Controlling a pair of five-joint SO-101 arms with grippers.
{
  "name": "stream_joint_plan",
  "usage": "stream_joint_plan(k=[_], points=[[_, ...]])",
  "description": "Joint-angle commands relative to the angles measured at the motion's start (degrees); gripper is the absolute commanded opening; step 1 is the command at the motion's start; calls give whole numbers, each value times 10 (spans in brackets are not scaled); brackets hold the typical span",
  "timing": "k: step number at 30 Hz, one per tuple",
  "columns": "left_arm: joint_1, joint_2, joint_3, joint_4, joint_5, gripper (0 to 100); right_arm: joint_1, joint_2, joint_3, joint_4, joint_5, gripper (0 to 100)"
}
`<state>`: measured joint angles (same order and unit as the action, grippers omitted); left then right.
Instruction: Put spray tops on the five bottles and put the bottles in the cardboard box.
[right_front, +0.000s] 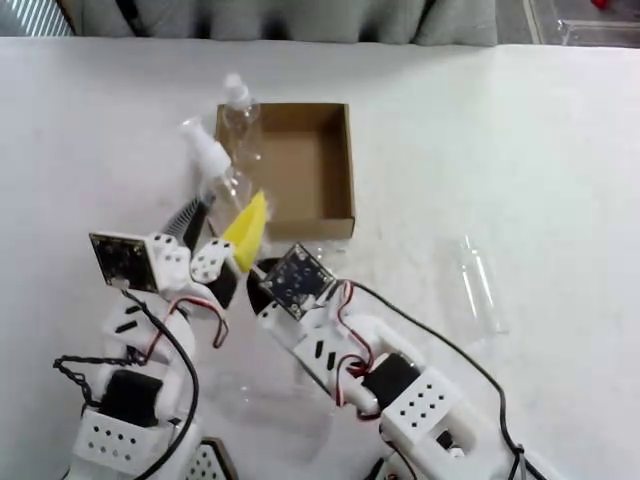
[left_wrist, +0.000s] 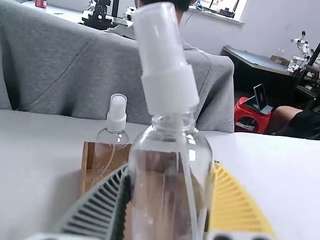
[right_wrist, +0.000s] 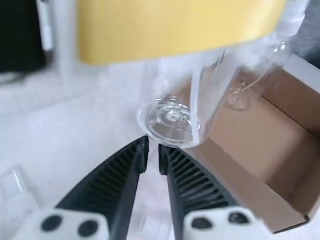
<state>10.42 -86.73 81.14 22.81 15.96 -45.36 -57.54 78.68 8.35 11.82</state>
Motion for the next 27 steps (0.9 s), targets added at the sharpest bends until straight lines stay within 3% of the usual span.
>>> stream_joint_plan(k=[1,4,11,17,21,27], points=[[0,-6,1,-45,5,60,2,-4,-10,-10,-6,16],[-11,-5,15,-84,6,60,-11,-5,-16,21,-6,16],[-11,65,-10,-87,6,60,-62,-21,-53,116,-6,16],[-12,189,-60,-84,2,60,-38,-87,-35,106,-6,18],[-7,179,-60,-81,2,60,-9,-113,-4,58,-6,18],[-6,112,-61,-15,3,60,-5,-113,19,8,-6,18]])
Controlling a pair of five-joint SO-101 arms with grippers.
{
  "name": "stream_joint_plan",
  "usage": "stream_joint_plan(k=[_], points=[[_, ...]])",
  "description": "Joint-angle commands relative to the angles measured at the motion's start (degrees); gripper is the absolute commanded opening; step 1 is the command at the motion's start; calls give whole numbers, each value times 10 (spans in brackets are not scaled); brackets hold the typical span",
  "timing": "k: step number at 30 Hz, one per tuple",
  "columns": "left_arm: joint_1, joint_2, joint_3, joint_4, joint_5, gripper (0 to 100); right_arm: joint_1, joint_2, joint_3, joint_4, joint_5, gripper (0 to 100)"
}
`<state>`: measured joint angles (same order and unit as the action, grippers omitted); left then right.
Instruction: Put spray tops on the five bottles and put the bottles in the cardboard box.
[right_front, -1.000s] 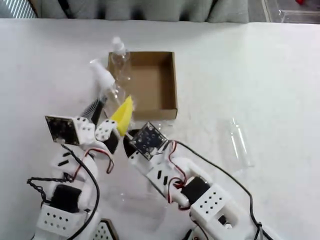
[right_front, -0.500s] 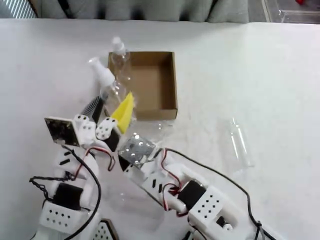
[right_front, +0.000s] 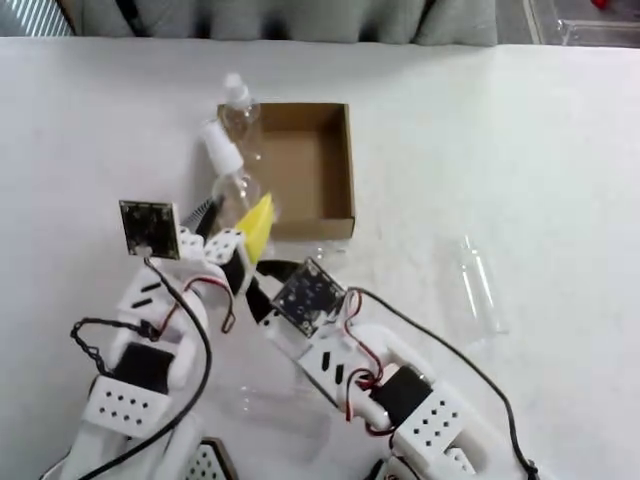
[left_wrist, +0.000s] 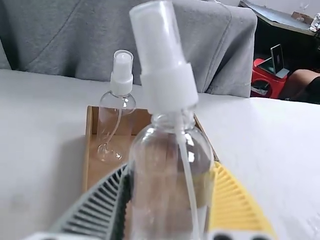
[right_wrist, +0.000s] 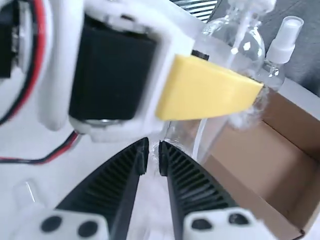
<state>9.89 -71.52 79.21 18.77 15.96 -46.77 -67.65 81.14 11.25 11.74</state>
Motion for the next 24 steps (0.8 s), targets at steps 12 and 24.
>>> stream_joint_plan(k=[12,24], points=[[56,-158,-35,132,2,60,27,-12,-5,-20,-5,18],[59,-207,-19,162,2,60,44,-12,-6,-20,-5,18]])
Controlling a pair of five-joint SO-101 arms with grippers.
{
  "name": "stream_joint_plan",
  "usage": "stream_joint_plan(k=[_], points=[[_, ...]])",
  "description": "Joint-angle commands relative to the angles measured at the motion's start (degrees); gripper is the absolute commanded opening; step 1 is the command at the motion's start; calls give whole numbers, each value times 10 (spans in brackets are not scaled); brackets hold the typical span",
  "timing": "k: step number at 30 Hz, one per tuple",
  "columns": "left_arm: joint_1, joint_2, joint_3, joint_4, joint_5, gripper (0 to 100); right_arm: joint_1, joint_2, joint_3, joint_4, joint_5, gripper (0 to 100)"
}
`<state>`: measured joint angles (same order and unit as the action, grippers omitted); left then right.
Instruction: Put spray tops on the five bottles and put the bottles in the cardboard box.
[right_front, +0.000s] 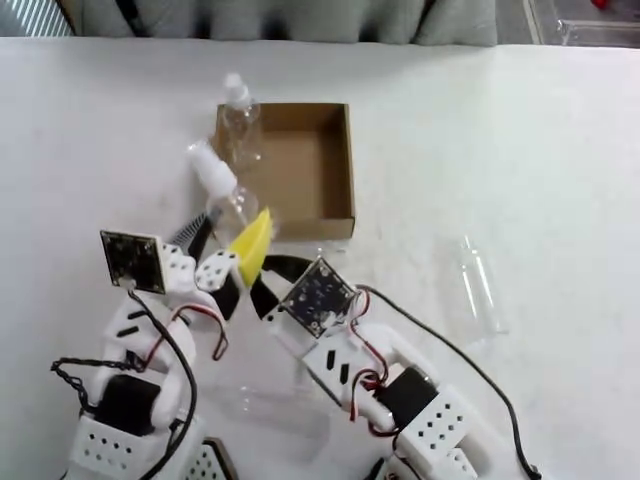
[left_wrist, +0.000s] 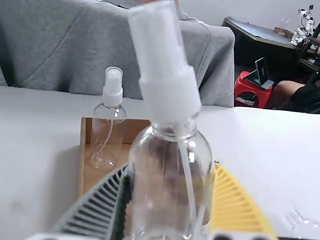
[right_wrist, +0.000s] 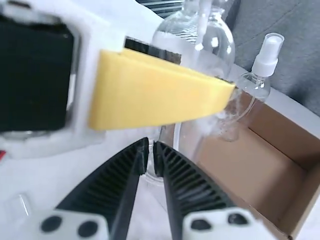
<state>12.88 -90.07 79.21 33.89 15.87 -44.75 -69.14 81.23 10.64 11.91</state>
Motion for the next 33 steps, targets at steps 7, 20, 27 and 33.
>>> stream_joint_plan(k=[7,20,27,33], points=[[28,-20,-19,11,3,60,30,3,-7,-14,-7,18],[-10,-6,21,-96,-50,60,105,-2,-10,-10,-7,16],[-57,182,-6,-253,-46,60,120,-2,-10,-9,-7,16],[-93,382,-83,-350,-46,60,120,-2,-9,-9,-7,16]])
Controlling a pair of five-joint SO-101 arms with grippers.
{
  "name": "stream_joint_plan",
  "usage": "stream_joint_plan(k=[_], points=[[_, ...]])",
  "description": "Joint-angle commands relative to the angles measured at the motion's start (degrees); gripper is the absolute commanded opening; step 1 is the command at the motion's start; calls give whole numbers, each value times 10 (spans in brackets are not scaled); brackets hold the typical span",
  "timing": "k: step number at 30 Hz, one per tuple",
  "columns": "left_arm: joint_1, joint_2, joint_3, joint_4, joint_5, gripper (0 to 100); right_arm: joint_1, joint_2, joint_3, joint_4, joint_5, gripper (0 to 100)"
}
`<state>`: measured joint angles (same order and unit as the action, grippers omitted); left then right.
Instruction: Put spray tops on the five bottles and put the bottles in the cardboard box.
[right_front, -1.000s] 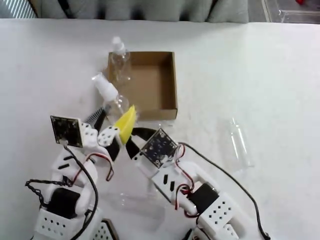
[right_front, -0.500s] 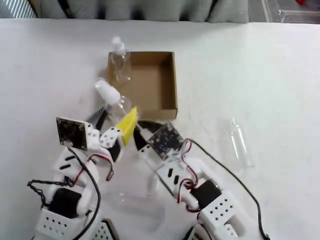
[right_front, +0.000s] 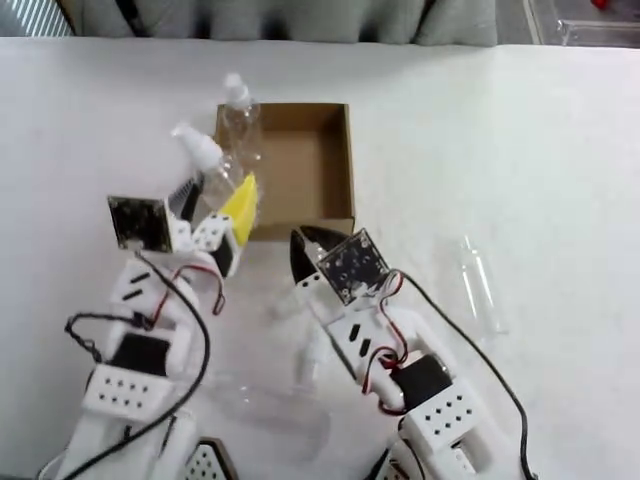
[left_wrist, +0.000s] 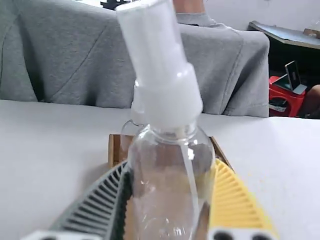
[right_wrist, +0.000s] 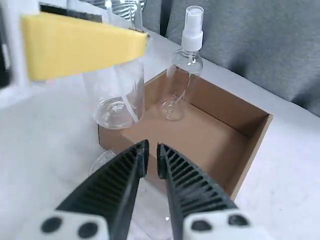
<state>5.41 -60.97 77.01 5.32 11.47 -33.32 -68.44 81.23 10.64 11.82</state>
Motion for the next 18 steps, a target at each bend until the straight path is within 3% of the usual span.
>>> stream_joint_plan(k=[1,11,14,18], points=[[-21,120,-68,-91,-2,60,6,-9,-9,-9,-6,16],[-18,336,-80,-339,-6,60,6,-9,-8,-9,-6,16],[-18,380,-91,-387,-6,60,6,-9,-8,-9,-6,16],[-22,445,-128,-391,-6,60,3,-9,-7,-9,-6,16]])
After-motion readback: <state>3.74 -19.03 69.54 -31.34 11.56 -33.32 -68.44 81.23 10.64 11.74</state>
